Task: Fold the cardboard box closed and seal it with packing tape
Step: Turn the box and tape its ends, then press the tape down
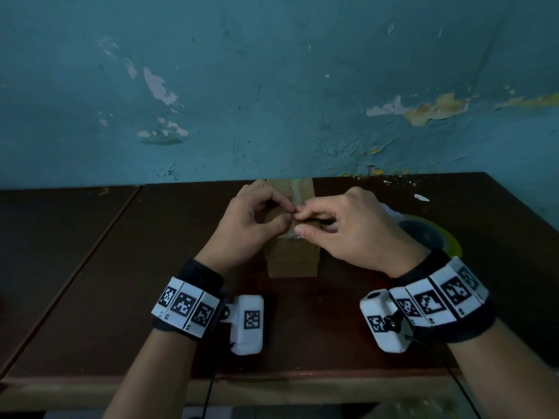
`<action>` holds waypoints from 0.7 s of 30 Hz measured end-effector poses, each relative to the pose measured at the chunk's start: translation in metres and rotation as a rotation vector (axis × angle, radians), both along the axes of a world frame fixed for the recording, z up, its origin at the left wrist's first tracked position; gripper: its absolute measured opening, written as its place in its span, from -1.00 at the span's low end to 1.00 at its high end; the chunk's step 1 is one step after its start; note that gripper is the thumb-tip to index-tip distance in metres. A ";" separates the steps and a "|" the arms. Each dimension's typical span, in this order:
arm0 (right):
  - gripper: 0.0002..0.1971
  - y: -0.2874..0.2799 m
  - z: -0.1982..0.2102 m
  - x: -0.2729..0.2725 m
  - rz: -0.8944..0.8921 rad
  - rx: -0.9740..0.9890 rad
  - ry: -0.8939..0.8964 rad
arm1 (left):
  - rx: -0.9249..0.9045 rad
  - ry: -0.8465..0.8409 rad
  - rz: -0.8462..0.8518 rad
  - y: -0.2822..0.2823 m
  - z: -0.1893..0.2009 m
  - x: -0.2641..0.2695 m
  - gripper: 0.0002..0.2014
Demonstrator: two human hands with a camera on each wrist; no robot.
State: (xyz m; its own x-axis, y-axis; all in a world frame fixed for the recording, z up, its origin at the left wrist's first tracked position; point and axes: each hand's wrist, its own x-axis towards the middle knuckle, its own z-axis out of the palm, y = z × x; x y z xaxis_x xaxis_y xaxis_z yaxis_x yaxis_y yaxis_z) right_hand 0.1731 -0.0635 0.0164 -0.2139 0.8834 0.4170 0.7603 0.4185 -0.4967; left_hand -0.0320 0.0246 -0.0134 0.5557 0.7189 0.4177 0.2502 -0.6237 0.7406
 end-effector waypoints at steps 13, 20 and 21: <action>-0.78 0.001 0.000 -0.002 -0.036 0.015 0.004 | -0.139 0.058 -0.329 0.003 0.011 -0.036 -0.58; -0.79 0.001 -0.001 -0.002 -0.035 0.004 0.017 | -0.155 0.154 -0.330 0.003 0.008 -0.035 -0.19; -0.79 0.001 -0.001 -0.002 -0.037 0.003 0.021 | -0.140 0.148 -0.296 0.003 0.007 -0.033 -0.20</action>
